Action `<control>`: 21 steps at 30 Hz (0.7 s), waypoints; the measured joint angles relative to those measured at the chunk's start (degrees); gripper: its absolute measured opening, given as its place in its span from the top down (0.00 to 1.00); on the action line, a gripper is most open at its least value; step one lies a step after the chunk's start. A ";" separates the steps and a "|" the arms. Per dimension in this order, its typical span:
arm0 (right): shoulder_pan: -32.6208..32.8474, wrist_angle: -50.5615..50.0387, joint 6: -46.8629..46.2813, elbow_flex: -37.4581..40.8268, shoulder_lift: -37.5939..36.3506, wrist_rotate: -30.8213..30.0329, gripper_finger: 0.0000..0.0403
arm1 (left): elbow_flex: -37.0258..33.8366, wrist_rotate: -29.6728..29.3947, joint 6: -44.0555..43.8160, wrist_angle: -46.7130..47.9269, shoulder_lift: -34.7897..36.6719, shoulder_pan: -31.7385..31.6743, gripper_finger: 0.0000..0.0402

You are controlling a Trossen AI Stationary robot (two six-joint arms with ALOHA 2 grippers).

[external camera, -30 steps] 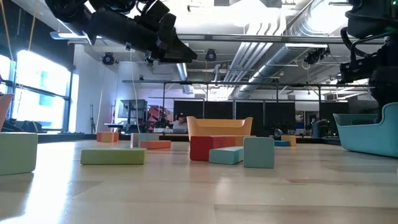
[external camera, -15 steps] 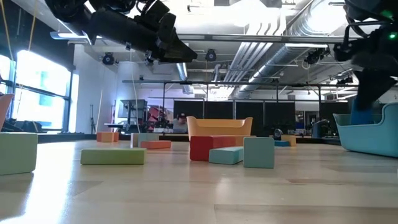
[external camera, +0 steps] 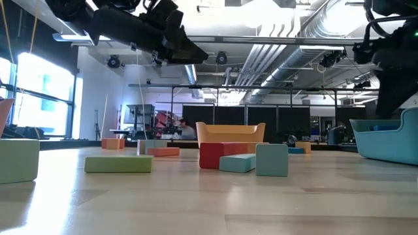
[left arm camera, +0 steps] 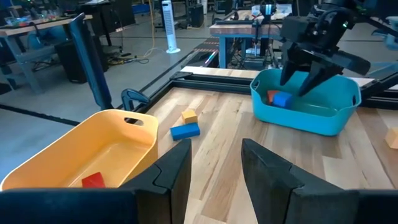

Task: Sort blocks by size
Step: Adjust the thick rectangular blue block in the blue bin

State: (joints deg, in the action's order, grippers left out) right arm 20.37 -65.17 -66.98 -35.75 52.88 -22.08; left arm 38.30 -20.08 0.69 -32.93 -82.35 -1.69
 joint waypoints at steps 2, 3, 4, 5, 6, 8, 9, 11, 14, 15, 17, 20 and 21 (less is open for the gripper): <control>-0.49 -0.12 -0.77 0.00 0.04 0.39 0.42 | 0.00 0.00 0.00 0.00 0.00 0.00 0.69; -0.93 -0.20 -0.92 0.00 0.31 -0.86 0.42 | 0.00 -0.02 0.01 -0.02 0.00 0.00 0.69; -1.47 -0.19 -0.76 0.00 0.65 -2.50 0.42 | 0.00 -0.02 0.00 -0.07 0.00 0.00 0.69; -2.10 -0.13 -0.12 0.00 1.07 -4.06 0.42 | 0.00 -0.04 0.00 -0.18 0.00 0.00 0.69; -2.92 -0.04 0.43 0.00 1.54 -5.01 0.42 | 0.00 -0.02 0.00 -0.30 0.00 -0.05 0.69; -5.15 0.23 2.18 0.00 2.65 -4.94 0.42 | 0.01 -0.03 0.00 -0.37 0.00 -0.17 0.69; -6.37 0.42 3.13 0.00 3.30 -4.16 0.42 | 0.00 -0.04 0.01 -0.37 0.00 -0.15 0.69; -8.82 0.81 6.16 0.00 4.79 -0.92 0.42 | 0.00 -0.04 0.00 -0.37 0.00 -0.15 0.69; -11.69 1.43 10.92 0.00 7.28 2.89 0.42 | 0.00 -0.04 0.08 -0.36 0.00 -0.15 0.69; -12.41 1.45 11.95 0.00 8.10 4.05 0.42 | 0.00 -0.04 0.32 -0.35 0.00 -0.15 0.69; -13.61 1.62 13.87 0.02 9.70 6.26 0.41 | 0.00 -0.04 0.50 -0.37 0.00 -0.15 0.69; -14.97 1.62 16.08 0.02 11.97 7.99 0.43 | 0.00 -0.04 0.48 -0.35 0.00 -0.15 0.69; -15.38 1.53 16.59 0.02 12.64 8.27 0.44 | 0.00 -0.04 0.50 -0.36 0.00 -0.15 0.69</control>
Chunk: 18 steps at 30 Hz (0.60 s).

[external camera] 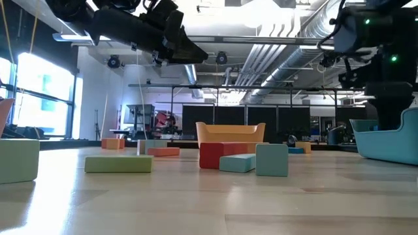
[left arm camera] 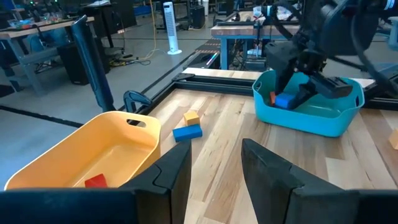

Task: Sort blocks by size
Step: Adjust the thick rectangular blue block in the blue bin

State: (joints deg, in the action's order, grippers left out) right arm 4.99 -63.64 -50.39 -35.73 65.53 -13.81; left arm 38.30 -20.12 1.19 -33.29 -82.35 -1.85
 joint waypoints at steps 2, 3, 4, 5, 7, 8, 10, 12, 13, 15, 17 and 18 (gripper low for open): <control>-0.61 -0.56 0.31 0.00 1.04 -0.46 0.49 | 0.00 0.00 0.11 -0.01 0.00 0.00 0.69; -0.77 -0.70 0.35 0.00 1.33 -0.93 0.53 | 0.00 0.00 0.11 -0.01 0.00 0.00 0.69; -0.89 -0.70 0.33 0.00 1.41 -1.32 0.57 | 0.00 0.00 0.11 0.00 0.00 0.00 0.69; -0.88 -0.72 0.20 0.00 1.34 -1.91 0.62 | 0.00 0.00 0.11 0.00 0.00 0.00 0.69; -0.50 -1.99 -0.71 -0.33 0.69 -1.99 0.69 | 0.00 0.00 0.09 -0.01 0.00 0.00 0.69; 0.01 -3.59 -1.80 -0.96 0.51 -2.04 0.68 | 0.00 0.00 0.09 -0.01 0.00 0.00 0.69; 1.80 -7.72 -4.98 -2.83 0.28 -2.75 0.68 | 0.00 0.00 0.09 -0.01 0.00 0.00 0.69; 4.33 -11.43 -8.49 -4.89 0.35 -4.33 0.68 | 0.00 0.00 0.07 0.00 0.00 0.00 0.69; 5.79 -12.78 -9.99 -5.89 0.39 -4.98 0.68 | 0.00 0.00 0.05 -0.04 0.00 0.00 0.69; 9.27 -13.70 -13.67 -7.41 0.38 -6.14 0.68 | 0.00 0.00 -0.06 -0.01 0.00 0.00 0.69; 13.70 -13.62 -18.05 -7.85 0.76 -8.04 0.68 | 0.00 0.00 -0.08 -0.01 0.00 0.00 0.69; 16.07 -13.63 -20.41 -7.79 1.26 -8.86 0.68 | 0.00 0.00 -0.10 -0.03 0.00 0.00 0.69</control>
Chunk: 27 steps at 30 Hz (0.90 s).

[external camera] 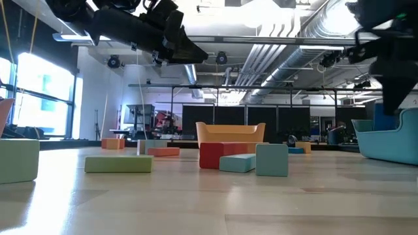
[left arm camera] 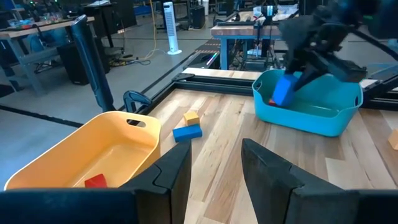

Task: Sort blocks by size
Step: Adjust the thick rectangular blue block in the blue bin

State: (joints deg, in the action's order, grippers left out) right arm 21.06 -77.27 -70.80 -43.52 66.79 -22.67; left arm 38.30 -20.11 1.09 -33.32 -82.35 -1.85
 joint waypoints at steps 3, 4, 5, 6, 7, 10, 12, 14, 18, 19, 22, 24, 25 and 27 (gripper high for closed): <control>6.37 -1.07 -8.24 0.87 2.90 -1.31 0.68 | 0.00 0.00 -0.40 0.02 0.00 0.00 0.69; 7.96 -2.53 -10.90 1.10 4.26 -1.19 0.68 | 0.00 0.00 -0.40 0.01 0.00 0.00 0.69; 9.38 -3.94 -13.59 1.24 5.64 -1.01 0.68 | 0.00 0.00 -0.40 0.00 0.00 0.00 0.69; 10.69 -4.96 -15.90 1.28 7.02 -0.93 0.68 | 0.00 0.00 -0.40 0.01 0.00 0.00 0.69; 11.93 -5.17 -17.71 1.28 8.31 -0.95 0.68 | 0.00 0.00 -0.40 0.02 0.00 0.00 0.69; 14.24 -4.96 -21.77 1.28 10.98 -0.80 0.68 | 0.00 0.00 -0.42 0.01 0.00 0.00 0.69; 15.26 -4.70 -23.81 1.28 11.71 -0.74 0.64 | 0.00 0.00 -0.41 -0.04 0.00 0.00 0.69; 15.93 -4.04 -25.39 1.26 11.71 -0.90 0.56 | 0.00 0.00 -0.42 -0.25 0.00 0.00 0.69; 16.88 -3.53 -28.01 1.24 10.33 -0.92 0.41 | 0.00 0.00 -0.42 -1.25 0.00 0.00 0.69; 17.08 -3.52 -28.31 1.18 9.71 -1.01 0.39 | 0.00 0.00 -0.42 -1.36 0.00 0.00 0.69; 17.97 -4.04 -30.34 1.14 7.35 -1.69 0.37 | 0.00 0.00 -0.42 -1.44 0.00 0.00 0.69; 18.98 -5.16 -32.31 0.67 5.97 -3.06 0.36 | 0.00 0.00 -0.41 -1.45 0.00 0.00 0.69; 19.58 -5.46 -33.05 0.40 5.29 -3.80 0.36 | 0.00 0.00 -0.42 -1.47 0.00 0.00 0.69; 20.36 -6.23 -34.85 0.23 3.96 -3.07 0.36 | 0.00 0.00 -0.42 -1.47 0.00 0.00 0.69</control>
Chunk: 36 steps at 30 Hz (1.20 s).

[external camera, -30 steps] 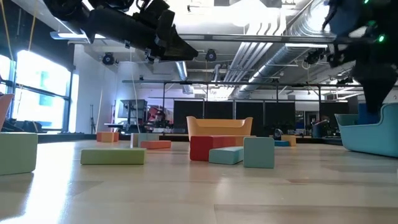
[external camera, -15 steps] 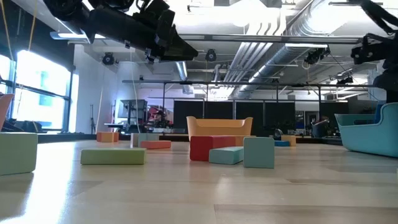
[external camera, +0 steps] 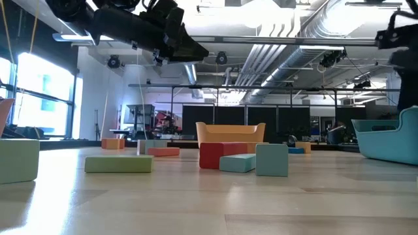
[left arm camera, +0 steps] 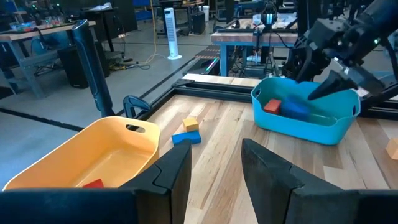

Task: Sort blocks by size
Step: Adjust the thick rectangular blue block in the blue bin, then put the light blue square block into the orange bin

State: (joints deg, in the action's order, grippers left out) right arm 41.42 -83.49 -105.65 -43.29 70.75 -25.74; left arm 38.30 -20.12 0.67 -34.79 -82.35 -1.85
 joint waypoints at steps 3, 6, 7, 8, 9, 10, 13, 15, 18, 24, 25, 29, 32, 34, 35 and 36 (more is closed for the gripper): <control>-0.19 -0.56 -2.55 0.00 -1.67 5.30 0.36 | 0.00 0.00 0.00 -0.03 0.00 0.00 0.69; -1.00 0.09 -6.10 0.00 -2.67 10.28 0.36 | 0.00 0.00 0.02 -0.16 0.00 0.00 0.69; -1.41 0.51 -7.00 0.00 -2.91 11.66 0.36 | 0.00 0.00 0.00 -0.27 0.00 0.00 0.69; -1.83 1.00 -7.42 0.00 -3.05 12.78 0.36 | 0.00 0.00 0.00 -0.34 0.00 0.00 0.69; -2.26 1.52 -7.45 0.00 -3.04 13.44 0.36 | 0.00 0.00 0.00 -0.35 0.00 0.01 0.69; -2.71 1.78 -6.96 0.00 -3.00 13.83 0.36 | 0.00 0.00 0.00 -0.35 0.00 0.01 0.69; -4.13 2.54 -3.27 0.00 -3.00 11.70 0.36 | 0.00 0.00 0.00 -0.35 0.00 0.00 0.69; -4.48 4.08 -0.40 -0.01 -3.00 6.63 0.36 | 0.00 0.00 0.00 -0.34 0.00 0.00 0.69; -4.47 5.26 3.63 -1.06 -3.00 0.00 0.36 | 0.00 0.00 0.00 -0.34 0.00 0.13 0.69; -3.45 10.98 19.04 -4.96 -3.00 -12.91 0.36 | 0.02 -0.04 -0.04 -3.93 0.00 2.15 0.69; -3.16 14.00 23.44 -5.19 -3.00 -14.74 0.36 | 0.02 -0.04 -0.04 -5.02 0.00 2.82 0.69; -2.83 32.79 44.06 -4.44 -3.00 -15.79 0.36 | 0.04 -0.02 0.20 -9.66 0.02 6.75 0.69; -2.75 50.26 57.87 -1.94 -2.55 -17.21 0.36 | 0.05 -0.03 1.35 -11.87 0.02 10.43 0.69; -2.75 61.65 65.68 0.41 -2.25 -16.14 0.36 | 0.58 -0.07 1.43 -11.79 0.04 13.11 0.69; -2.76 66.41 68.87 1.61 -2.03 -14.70 0.36 | 0.98 -0.07 1.50 -11.48 0.04 14.51 0.69; -2.76 70.65 71.52 2.82 -1.68 -13.13 0.36 | 1.34 -0.11 1.68 -11.03 0.04 15.95 0.69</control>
State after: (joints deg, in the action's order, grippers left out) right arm 38.65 -12.85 -34.13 -40.47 69.07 -38.87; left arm 39.65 -20.23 2.35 -45.81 -82.30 14.10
